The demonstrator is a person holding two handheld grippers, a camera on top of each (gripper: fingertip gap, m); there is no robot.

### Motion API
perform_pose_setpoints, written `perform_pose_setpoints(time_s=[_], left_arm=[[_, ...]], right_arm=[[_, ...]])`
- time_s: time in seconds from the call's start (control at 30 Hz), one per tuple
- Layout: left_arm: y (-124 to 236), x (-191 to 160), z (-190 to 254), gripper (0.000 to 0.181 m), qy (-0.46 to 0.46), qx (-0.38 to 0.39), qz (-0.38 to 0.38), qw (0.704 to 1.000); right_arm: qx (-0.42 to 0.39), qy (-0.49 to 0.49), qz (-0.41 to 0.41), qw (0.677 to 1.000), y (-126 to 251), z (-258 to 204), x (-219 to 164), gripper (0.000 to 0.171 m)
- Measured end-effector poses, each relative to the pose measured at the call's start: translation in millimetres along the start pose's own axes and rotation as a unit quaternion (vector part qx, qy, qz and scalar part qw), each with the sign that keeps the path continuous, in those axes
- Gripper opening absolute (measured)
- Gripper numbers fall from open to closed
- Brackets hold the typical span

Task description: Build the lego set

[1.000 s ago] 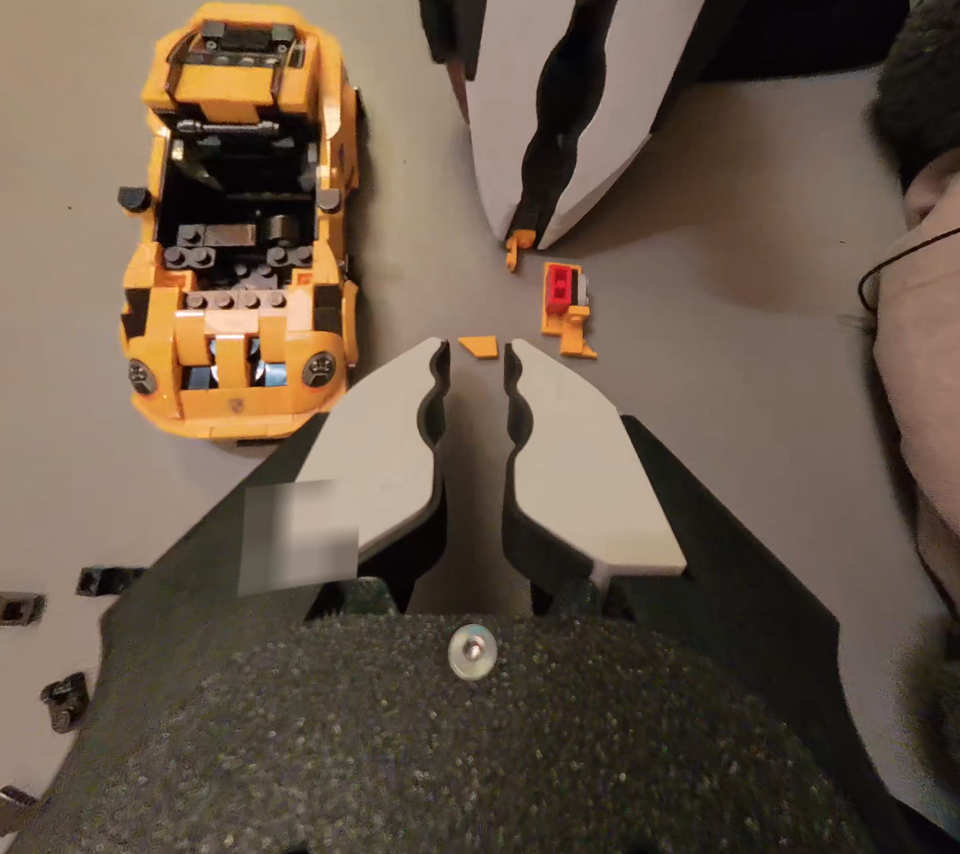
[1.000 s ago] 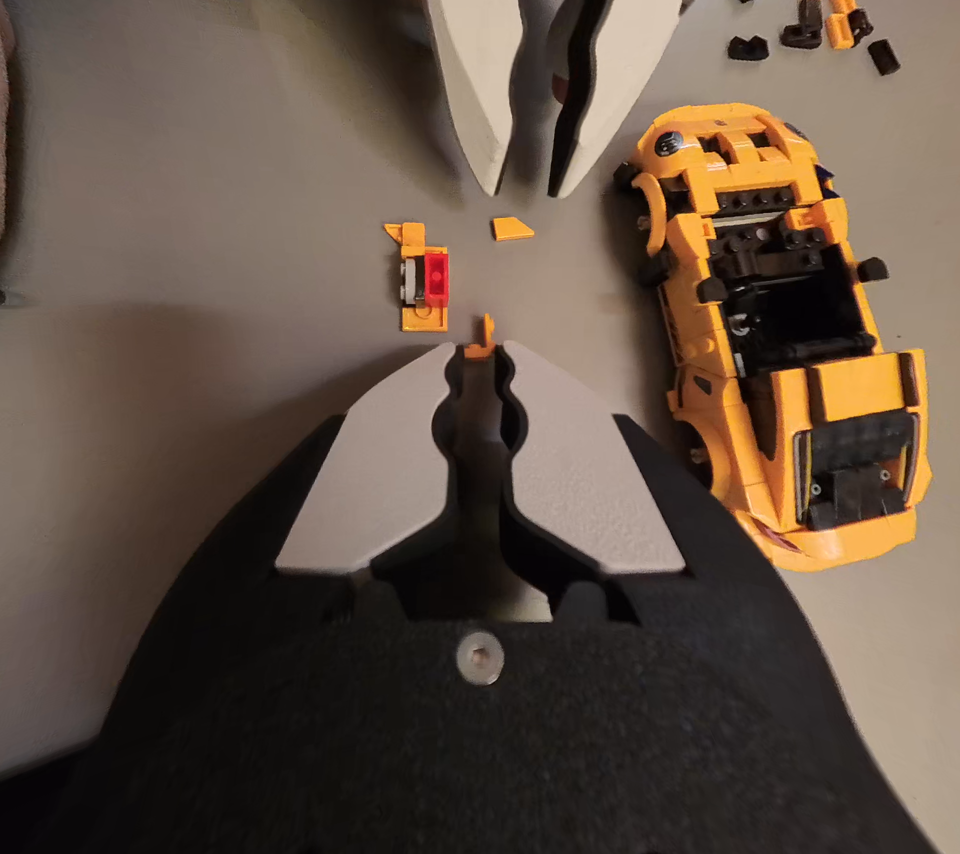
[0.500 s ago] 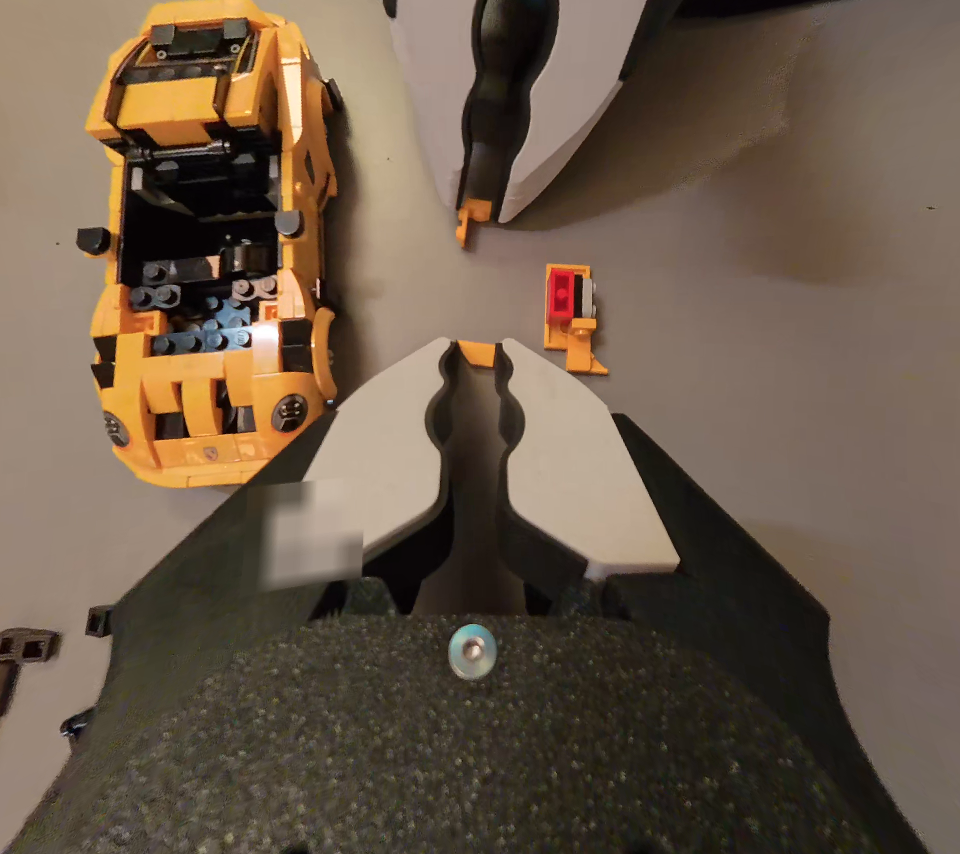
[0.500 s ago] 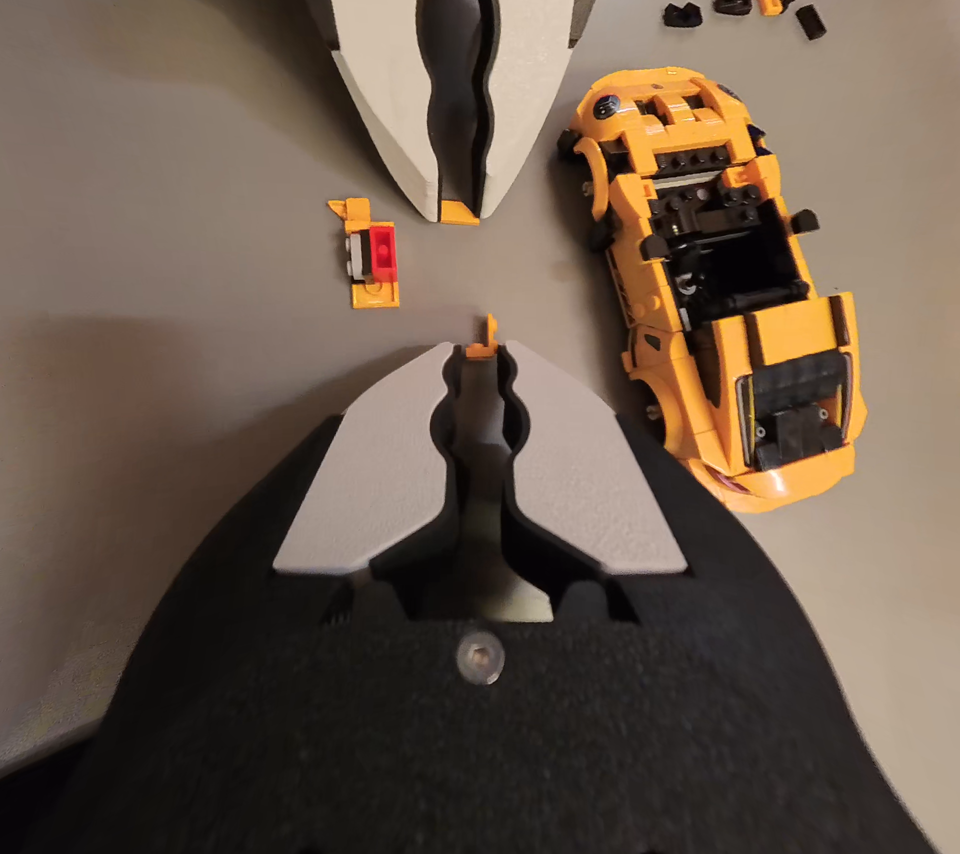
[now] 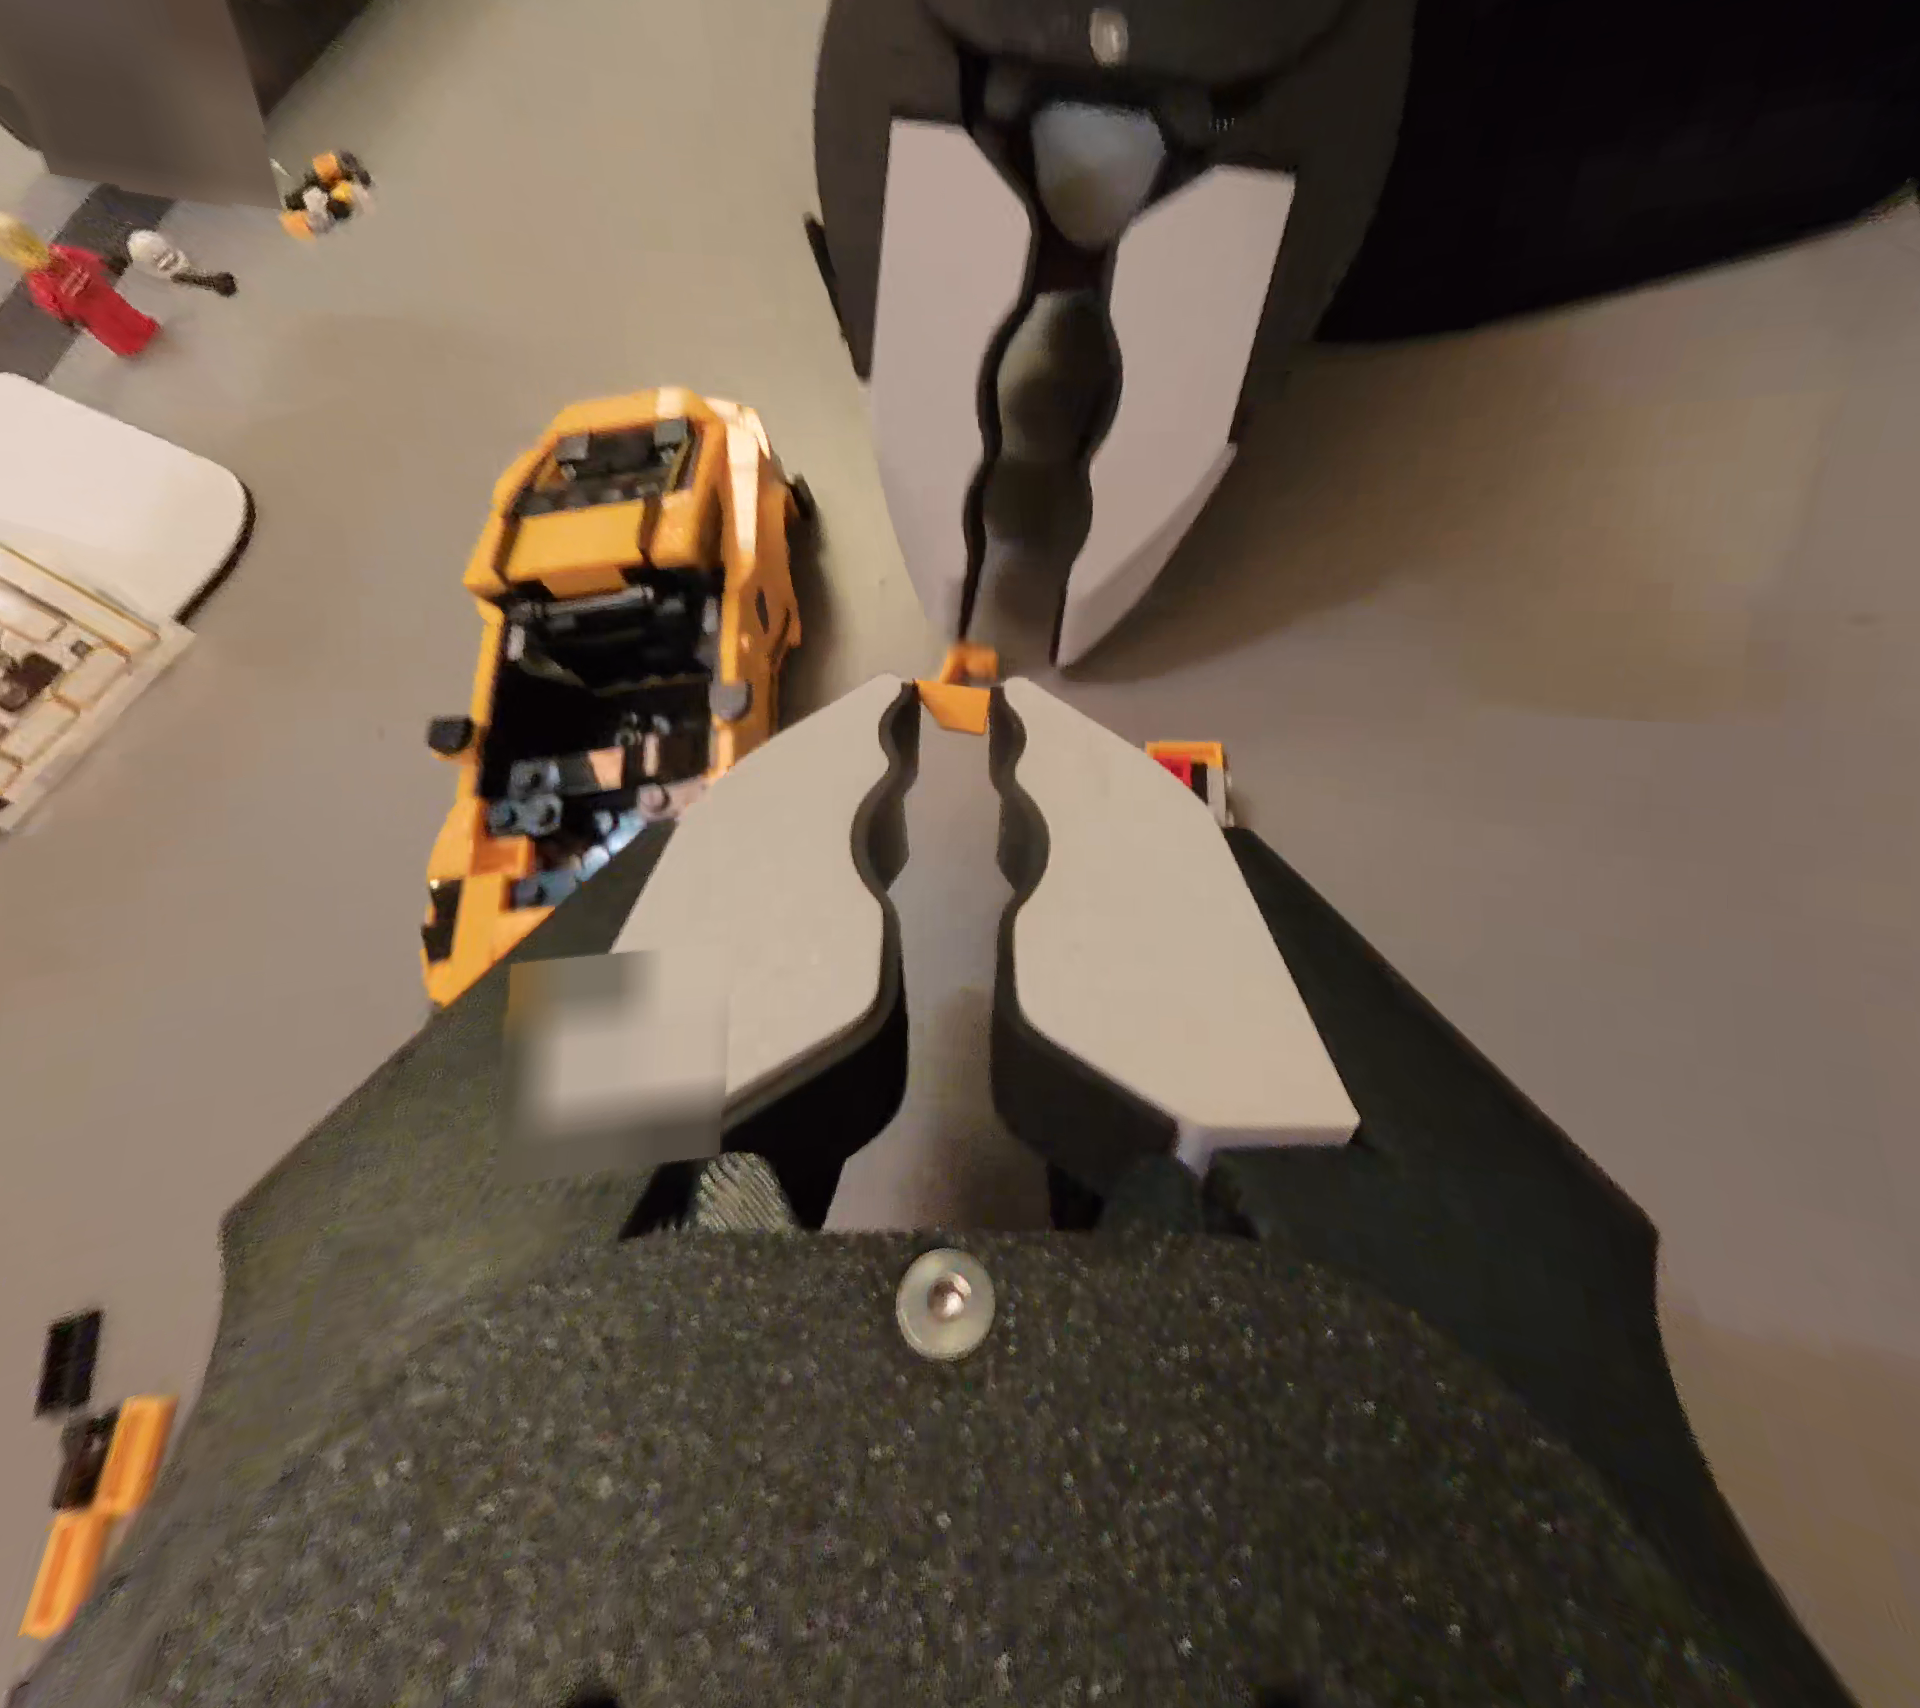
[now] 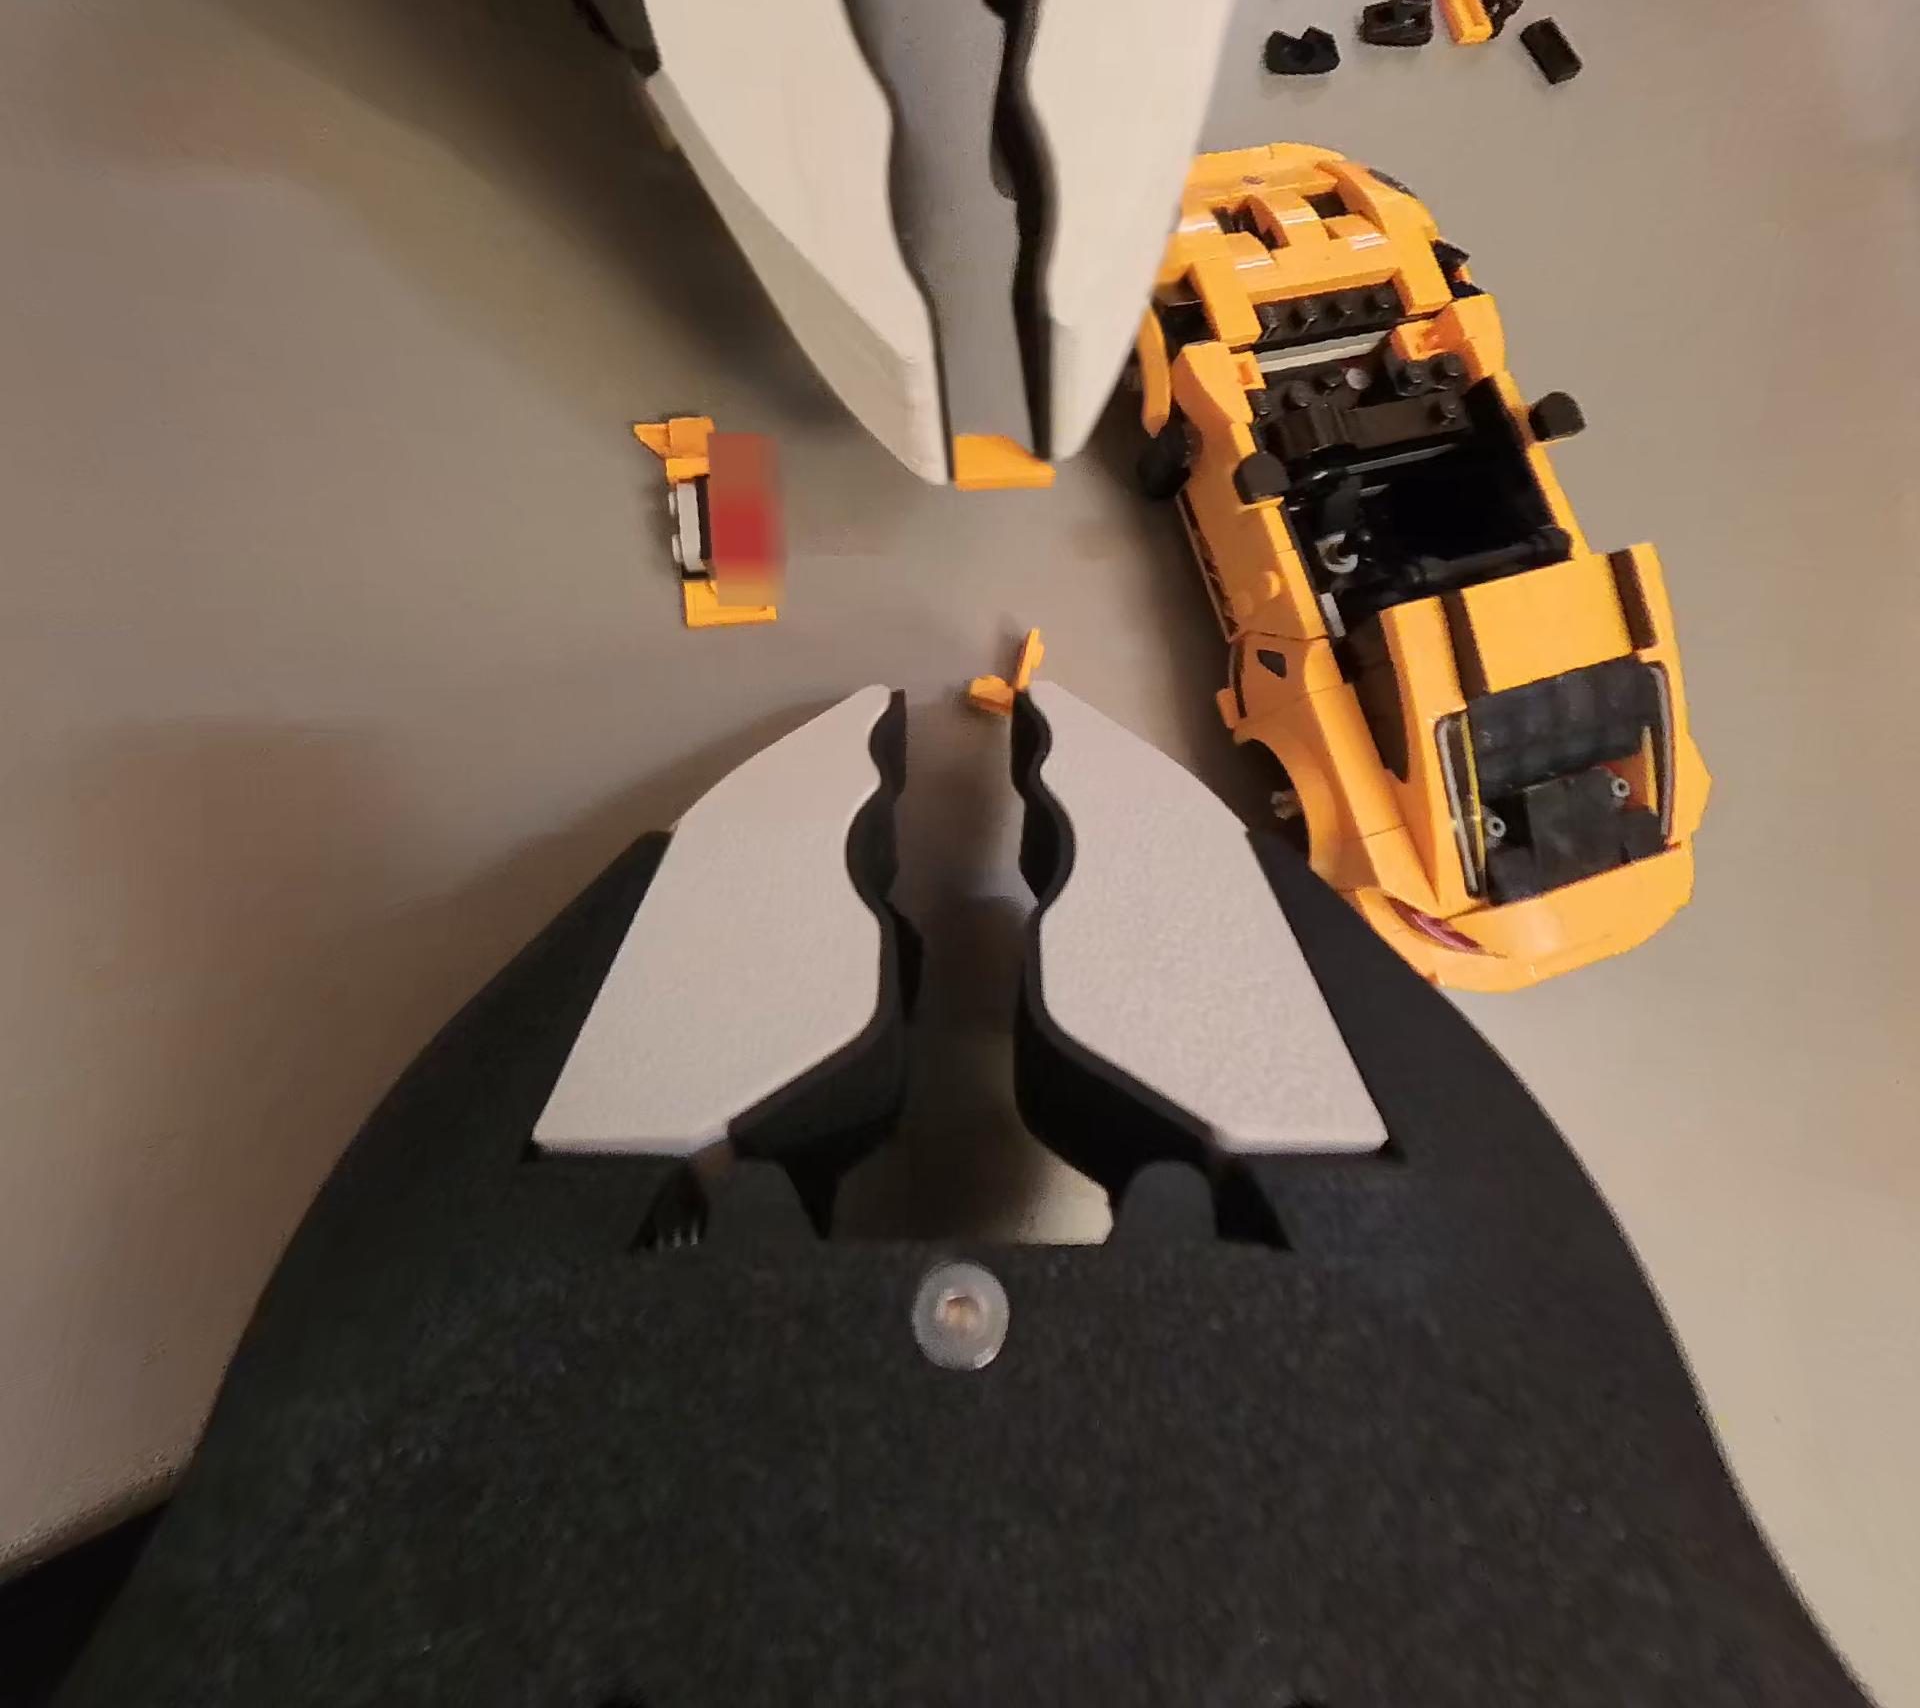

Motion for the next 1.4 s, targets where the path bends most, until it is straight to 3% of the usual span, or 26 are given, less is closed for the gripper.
perform_pose_setpoints(time_s=[0.13, 0.37, 0.6, 0.73, 0.87, 0.97, 1.13, 1.3, 1.4], left_arm=[[-5.8, 8.6, -15.0, 0.013, 0.0, -0.012, 0.003, 1.0], [2.9, -4.2, -9.5, 0.012, 0.052, -0.036, 0.072, 0.995], [9.6, -1.5, -9.1, 0.012, 0.06, -0.044, 0.088, 0.993], [8.9, 2.0, -3.1, 0.012, 0.018, -0.027, 0.088, 0.996], [7.9, 2.7, -1.6, 0.012, 0.005, -0.012, 0.089, 0.996], [12.4, 5.5, -1.4, 0.012, -0.036, 0.033, 0.106, 0.993], [15.4, 12.8, 10.5, 0.015, -0.142, 0.091, 0.11, 0.98], [14.7, 17.7, 20.3, 0.012, -0.223, 0.145, 0.094, 0.959], [13.7, 18.1, 24.4, 0.012, -0.253, 0.152, 0.082, 0.952]], right_arm=[[-0.001, 0.014, -0.008, 1.0, -1.9, -2.0, -0.6, 0.004], [0.01, 0.016, 0.004, 1.0, 0.3, -0.2, -3.1, 0.01], [0.022, -0.026, 0.095, 0.995, 14.7, 9.2, 0.9, 0.012], [0.066, -0.049, 0.138, 0.987, 19.3, 5.5, 8.0, 0.012], [0.056, -0.054, 0.162, 0.984, 24.6, 5.4, 11.8, 0.011], [0.094, -0.114, 0.166, 0.975, 24.5, 9.9, 12.2, 0.012], [0.15, -0.195, 0.235, 0.94, 33.0, 17.6, 15.8, 0.015], [0.202, -0.256, 0.239, 0.915, 25.4, 18.3, 17.8, 0.014], [0.195, -0.262, 0.231, 0.916, 22.1, 18.0, 17.6, 0.005]])
Point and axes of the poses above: each gripper's, where its closed fingertips meet, y back along the fingers, x out of its top, z = x × y across the jaws, the point moved 10 cm from there along y, back along the fingers, and after that the axes turned 8 degrees about -y, right-handed, at the moved point
